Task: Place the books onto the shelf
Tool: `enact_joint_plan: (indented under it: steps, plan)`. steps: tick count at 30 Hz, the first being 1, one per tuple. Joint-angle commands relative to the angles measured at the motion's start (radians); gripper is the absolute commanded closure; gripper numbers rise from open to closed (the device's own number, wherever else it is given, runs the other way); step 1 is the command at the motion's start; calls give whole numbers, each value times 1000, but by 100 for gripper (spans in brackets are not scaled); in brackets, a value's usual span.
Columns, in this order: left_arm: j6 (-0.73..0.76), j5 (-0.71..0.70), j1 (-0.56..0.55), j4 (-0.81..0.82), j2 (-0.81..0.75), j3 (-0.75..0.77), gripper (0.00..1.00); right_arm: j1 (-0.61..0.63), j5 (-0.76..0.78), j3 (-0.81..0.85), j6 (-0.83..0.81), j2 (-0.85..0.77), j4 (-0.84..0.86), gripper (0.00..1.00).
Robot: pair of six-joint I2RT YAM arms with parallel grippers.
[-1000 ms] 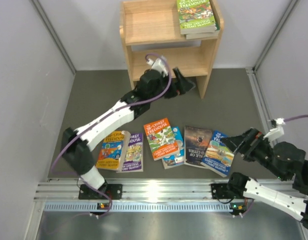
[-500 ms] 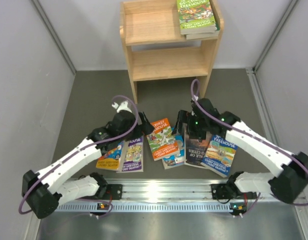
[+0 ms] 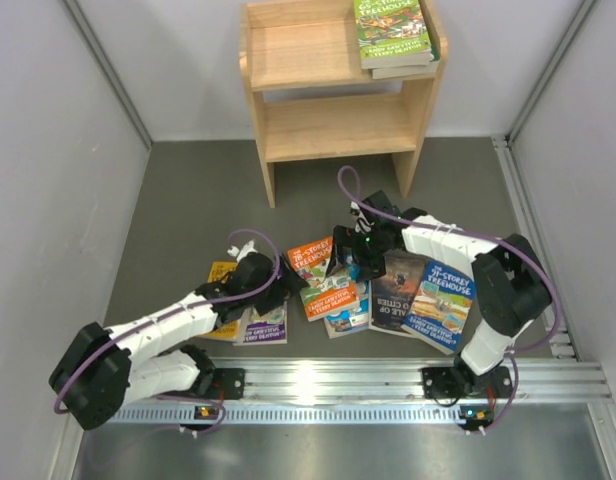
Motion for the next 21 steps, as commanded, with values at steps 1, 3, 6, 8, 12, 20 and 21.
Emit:
enact_joint_plan:
  steps: [1, 3, 6, 8, 12, 20, 21]
  plan:
    - [-92, 34, 3, 196, 41, -75, 2, -9, -53, -4, -34, 25, 91, 5]
    - [-112, 39, 3, 293, 97, -92, 2, -9, -68, -47, -27, 34, 116, 8]
    - [-145, 97, 3, 400, 199, -98, 2, -8, -95, -116, -12, 43, 177, 19]
    - [-158, 137, 3, 431, 278, -77, 2, -8, -112, -159, 1, 51, 215, 29]
    - [-198, 195, 3, 525, 375, -70, 9, -9, -143, -206, 10, 57, 252, 67]
    - [-116, 97, 3, 159, 187, 80, 72, -8, -177, -203, 21, 14, 252, 100]
    - [-102, 85, 3, 105, 167, 107, 80, -8, -185, -196, 24, 8, 249, 100]
